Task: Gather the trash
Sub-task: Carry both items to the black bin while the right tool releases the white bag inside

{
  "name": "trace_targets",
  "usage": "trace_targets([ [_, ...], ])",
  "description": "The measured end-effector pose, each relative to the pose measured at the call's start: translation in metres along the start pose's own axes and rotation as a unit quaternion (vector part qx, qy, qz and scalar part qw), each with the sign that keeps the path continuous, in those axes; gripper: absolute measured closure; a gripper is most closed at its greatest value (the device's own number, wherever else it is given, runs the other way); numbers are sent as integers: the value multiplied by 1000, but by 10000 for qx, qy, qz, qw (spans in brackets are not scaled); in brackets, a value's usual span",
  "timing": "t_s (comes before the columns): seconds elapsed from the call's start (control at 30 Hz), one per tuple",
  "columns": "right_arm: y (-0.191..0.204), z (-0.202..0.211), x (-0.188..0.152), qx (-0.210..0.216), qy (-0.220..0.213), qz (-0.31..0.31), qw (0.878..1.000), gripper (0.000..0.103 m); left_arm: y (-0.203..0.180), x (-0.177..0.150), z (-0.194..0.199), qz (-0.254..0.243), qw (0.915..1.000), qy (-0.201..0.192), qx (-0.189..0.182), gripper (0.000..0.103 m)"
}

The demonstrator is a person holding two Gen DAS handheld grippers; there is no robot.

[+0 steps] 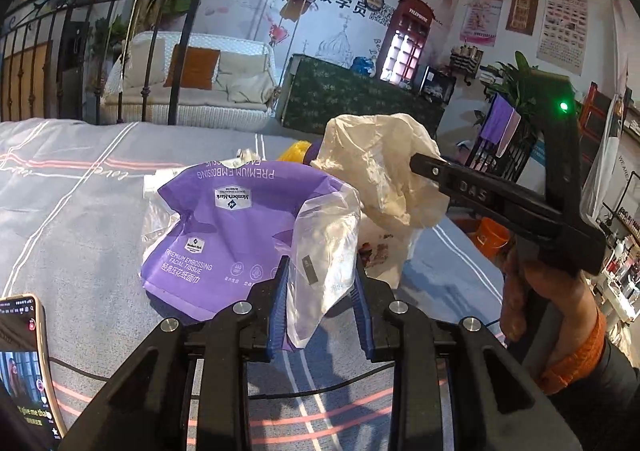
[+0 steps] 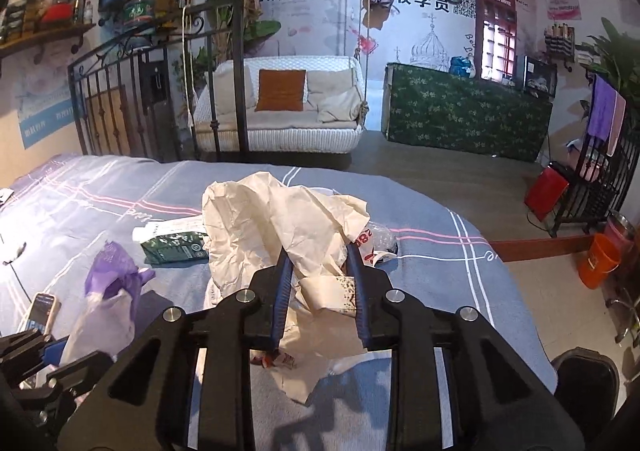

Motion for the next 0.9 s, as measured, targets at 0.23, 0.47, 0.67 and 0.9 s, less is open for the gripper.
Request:
trace_targets([
  [0.23, 0, 42, -7, -30, -238, -74, 9997, 76, -17, 6, 6, -103, 9995, -207, -195, 74],
  [0.47, -24, 83, -29, -445, -321, -285, 9981, 75, -40, 3, 8, -259, 9979, -343, -476, 74],
  [0.67, -64, 115, -58, -823, -262, -844, 9927, 75, -68, -2, 9, -462, 9949, -379, -811, 74],
  [0.9, -124, 151, -98, -1655, -58, -1357, 9768, 75, -100, -9, 6, -750, 9893, -393, -1187, 74],
])
Point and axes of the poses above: each gripper's, at about its wrist camera, not at the fingertips, and z roughly against the way its jaws point, y to its left, x to its top, the point moved 3 cm from there along -z, roughly the way its jaws point, and after that the axes turned 8 degrees about z, right-handed, at the moved point
